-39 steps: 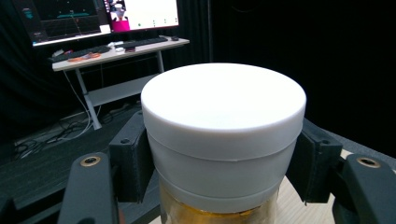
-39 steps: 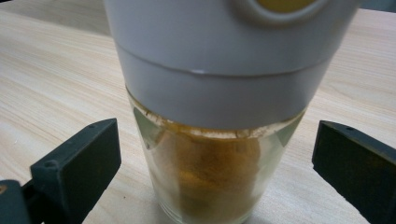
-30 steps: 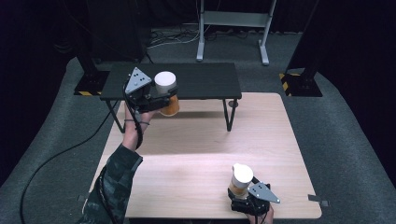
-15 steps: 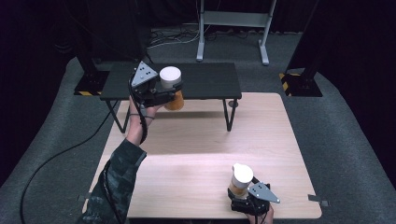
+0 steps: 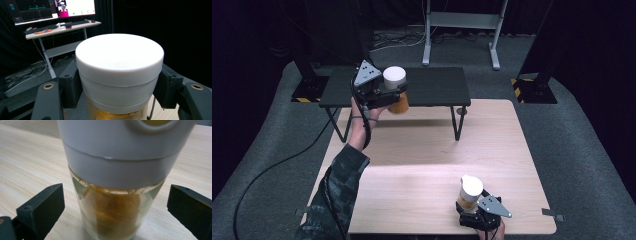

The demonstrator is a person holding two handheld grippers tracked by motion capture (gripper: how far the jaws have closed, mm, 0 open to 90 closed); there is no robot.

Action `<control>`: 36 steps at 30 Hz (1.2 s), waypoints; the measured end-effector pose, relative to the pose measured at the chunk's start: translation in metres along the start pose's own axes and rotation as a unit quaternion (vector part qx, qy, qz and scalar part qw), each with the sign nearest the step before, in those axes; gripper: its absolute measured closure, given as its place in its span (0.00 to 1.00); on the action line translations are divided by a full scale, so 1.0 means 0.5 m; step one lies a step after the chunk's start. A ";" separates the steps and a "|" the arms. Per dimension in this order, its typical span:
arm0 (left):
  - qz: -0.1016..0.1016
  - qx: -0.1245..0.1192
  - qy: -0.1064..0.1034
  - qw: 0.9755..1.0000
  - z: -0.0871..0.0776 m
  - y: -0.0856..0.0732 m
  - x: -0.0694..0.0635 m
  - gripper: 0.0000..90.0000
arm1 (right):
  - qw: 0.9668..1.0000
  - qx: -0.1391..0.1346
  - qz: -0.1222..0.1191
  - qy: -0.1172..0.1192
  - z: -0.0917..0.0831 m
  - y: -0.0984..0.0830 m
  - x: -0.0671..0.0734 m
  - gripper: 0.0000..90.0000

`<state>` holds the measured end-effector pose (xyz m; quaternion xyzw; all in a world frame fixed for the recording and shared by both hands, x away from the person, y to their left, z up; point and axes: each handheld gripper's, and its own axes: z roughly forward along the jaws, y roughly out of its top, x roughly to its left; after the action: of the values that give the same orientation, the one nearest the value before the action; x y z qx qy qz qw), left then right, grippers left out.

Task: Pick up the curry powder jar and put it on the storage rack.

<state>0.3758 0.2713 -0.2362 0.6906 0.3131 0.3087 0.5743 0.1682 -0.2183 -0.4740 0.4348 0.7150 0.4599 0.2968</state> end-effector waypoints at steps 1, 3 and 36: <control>0.001 0.001 0.001 1.000 0.002 0.002 0.002 0.37 | 1.000 0.000 0.000 0.000 0.000 0.000 0.000 0.00; 0.002 0.003 0.003 1.000 0.007 0.005 0.005 0.37 | 1.000 0.000 0.000 0.000 0.000 0.000 0.000 0.00; -0.014 0.040 0.038 0.998 0.091 0.020 0.047 0.37 | 1.000 -0.003 -0.001 0.001 0.000 -0.002 -0.001 0.00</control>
<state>0.4271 0.2610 -0.2314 0.6963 0.3564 0.3138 0.5382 0.1678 -0.2191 -0.4749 0.4333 0.7141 0.4621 0.2980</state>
